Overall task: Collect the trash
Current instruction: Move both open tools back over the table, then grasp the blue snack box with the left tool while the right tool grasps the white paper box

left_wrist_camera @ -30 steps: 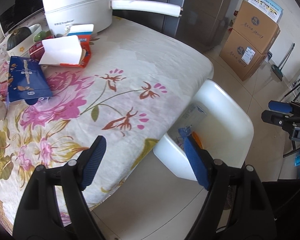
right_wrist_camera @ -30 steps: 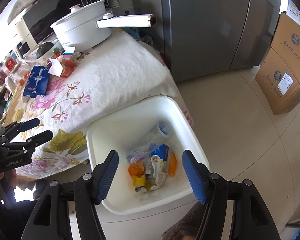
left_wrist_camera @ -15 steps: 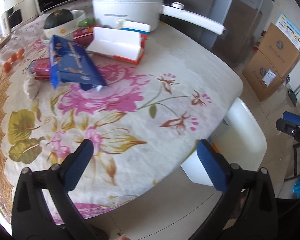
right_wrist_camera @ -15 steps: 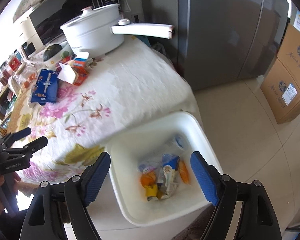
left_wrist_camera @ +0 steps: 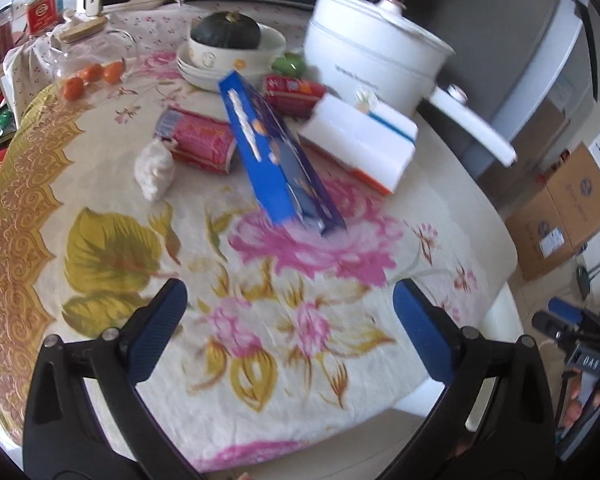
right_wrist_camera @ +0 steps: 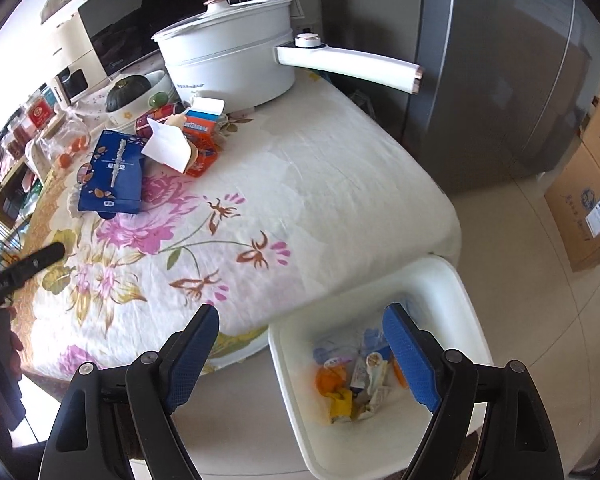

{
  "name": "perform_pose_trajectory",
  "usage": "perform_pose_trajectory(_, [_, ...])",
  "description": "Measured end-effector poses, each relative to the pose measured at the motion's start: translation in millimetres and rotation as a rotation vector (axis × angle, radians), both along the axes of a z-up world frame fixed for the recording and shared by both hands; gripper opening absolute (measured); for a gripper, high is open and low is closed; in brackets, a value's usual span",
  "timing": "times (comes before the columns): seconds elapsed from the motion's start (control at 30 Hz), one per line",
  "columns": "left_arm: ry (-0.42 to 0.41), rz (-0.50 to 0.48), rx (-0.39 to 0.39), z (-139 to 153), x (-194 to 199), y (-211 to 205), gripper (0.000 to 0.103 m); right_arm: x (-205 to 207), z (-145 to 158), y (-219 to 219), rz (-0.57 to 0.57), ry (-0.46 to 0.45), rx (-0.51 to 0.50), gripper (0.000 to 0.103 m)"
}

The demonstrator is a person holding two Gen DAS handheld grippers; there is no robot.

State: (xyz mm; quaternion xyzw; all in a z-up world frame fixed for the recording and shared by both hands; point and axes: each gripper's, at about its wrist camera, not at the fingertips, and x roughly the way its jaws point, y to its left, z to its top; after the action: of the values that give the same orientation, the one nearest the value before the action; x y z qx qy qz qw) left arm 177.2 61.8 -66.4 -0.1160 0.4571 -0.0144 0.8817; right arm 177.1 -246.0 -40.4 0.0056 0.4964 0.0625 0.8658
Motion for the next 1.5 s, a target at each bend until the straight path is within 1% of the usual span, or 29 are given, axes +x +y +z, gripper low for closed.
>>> perform_pose_trajectory(0.13, [-0.016, 0.015, -0.019, -5, 24, 9, 0.102, 15, -3, 12, 0.016, 0.002, 0.004, 0.086])
perform_pose_trajectory(0.2, [-0.015, 0.023, -0.037, -12, 36, 12, 0.1, 27, -7, 20, 0.044, 0.012, 0.001, 0.086])
perform_pose_trajectory(0.27, [-0.005, 0.023, -0.063, -19, 48, 12, 0.092, 39, -10, 25, 0.045, 0.015, 0.001, 0.086])
perform_pose_trajectory(0.37, [-0.005, 0.014, -0.094, -26, 64, 12, 0.082, 60, -13, 34, 0.073, -0.005, 0.048, 0.086])
perform_pose_trajectory(0.4, [-0.009, 0.011, -0.096, -26, 68, 12, 0.08, 66, -13, 37, 0.084, -0.015, 0.06, 0.086])
perform_pose_trajectory(0.5, [-0.025, 0.002, -0.108, -25, 77, 13, 0.072, 90, -18, 52, 0.121, -0.038, 0.072, 0.086])
perform_pose_trajectory(0.57, [-0.023, 0.002, -0.136, -26, 83, 16, 0.064, 109, -23, 64, 0.141, -0.05, 0.088, 0.086])
perform_pose_trajectory(0.6, [-0.023, -0.003, -0.147, -26, 86, 16, 0.061, 117, -25, 68, 0.146, -0.055, 0.1, 0.086])
perform_pose_trajectory(0.67, [-0.028, -0.012, -0.159, -27, 90, 17, 0.052, 136, -31, 77, 0.158, -0.07, 0.144, 0.086])
perform_pose_trajectory(0.7, [-0.031, -0.016, -0.165, -27, 92, 18, 0.05, 143, -33, 80, 0.161, -0.074, 0.16, 0.086])
perform_pose_trajectory(0.77, [-0.033, -0.021, -0.171, -30, 94, 20, 0.042, 159, -41, 87, 0.168, -0.077, 0.198, 0.086])
perform_pose_trajectory(0.8, [-0.032, -0.024, -0.172, -32, 95, 22, 0.04, 168, -46, 91, 0.17, -0.08, 0.215, 0.086])
perform_pose_trajectory(0.97, [-0.05, -0.044, -0.196, -34, 97, 28, 0.039, 193, -57, 103, 0.185, -0.121, 0.279, 0.086])
perform_pose_trajectory(1.03, [-0.051, -0.046, -0.198, -33, 97, 28, 0.038, 199, -61, 108, 0.186, -0.125, 0.285, 0.083])
perform_pose_trajectory(1.07, [-0.052, -0.049, -0.199, -32, 97, 27, 0.037, 201, -63, 111, 0.187, -0.122, 0.285, 0.077])
perform_pose_trajectory(1.1, [-0.053, -0.05, -0.196, -32, 97, 27, 0.037, 201, -64, 113, 0.188, -0.118, 0.286, 0.067])
perform_pose_trajectory(1.13, [-0.052, -0.051, -0.194, -31, 97, 26, 0.037, 201, -65, 113, 0.191, -0.113, 0.29, 0.062])
perform_pose_trajectory(1.2, [-0.05, -0.052, -0.193, -30, 95, 24, 0.036, 198, -64, 115, 0.198, -0.107, 0.299, 0.04])
perform_pose_trajectory(1.23, [-0.048, -0.053, -0.19, -29, 94, 23, 0.035, 196, -62, 115, 0.202, -0.108, 0.297, 0.033])
perform_pose_trajectory(1.27, [-0.047, -0.055, -0.185, -28, 92, 22, 0.035, 193, -59, 116, 0.21, -0.105, 0.292, 0.021])
perform_pose_trajectory(1.33, [-0.042, -0.059, -0.17, -25, 88, 19, 0.034, 186, -54, 115, 0.218, -0.104, 0.269, 0.016])
perform_pose_trajectory(1.5, [-0.035, -0.073, -0.141, -13, 73, 8, 0.028, 159, -39, 106, 0.24, -0.106, 0.24, 0.01])
